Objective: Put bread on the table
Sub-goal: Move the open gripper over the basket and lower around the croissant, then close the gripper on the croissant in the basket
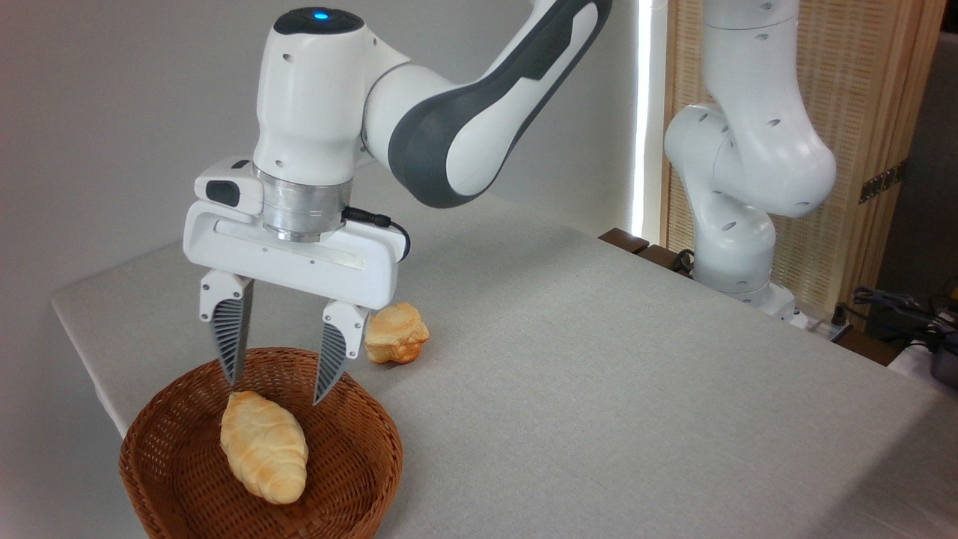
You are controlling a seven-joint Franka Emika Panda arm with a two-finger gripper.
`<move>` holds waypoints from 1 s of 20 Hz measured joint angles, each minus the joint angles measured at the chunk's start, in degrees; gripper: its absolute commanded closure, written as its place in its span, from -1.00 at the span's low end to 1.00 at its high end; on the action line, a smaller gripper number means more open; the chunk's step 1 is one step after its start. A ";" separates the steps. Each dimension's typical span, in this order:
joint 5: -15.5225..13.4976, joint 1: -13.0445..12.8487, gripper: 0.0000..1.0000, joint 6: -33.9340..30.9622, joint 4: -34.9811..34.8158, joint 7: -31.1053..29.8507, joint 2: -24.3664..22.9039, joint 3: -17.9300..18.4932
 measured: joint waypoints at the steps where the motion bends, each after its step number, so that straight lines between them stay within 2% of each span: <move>1: -0.03 0.00 -1.00 2.11 0.00 -2.00 0.52 0.00; 4: -0.03 -0.01 -1.00 5.20 0.00 -4.55 1.49 -0.02; 9: 1.29 -0.43 -1.00 5.38 0.00 -4.56 4.28 -1.58; 20: 1.48 -0.48 -1.00 10.42 0.02 -4.56 7.67 -2.61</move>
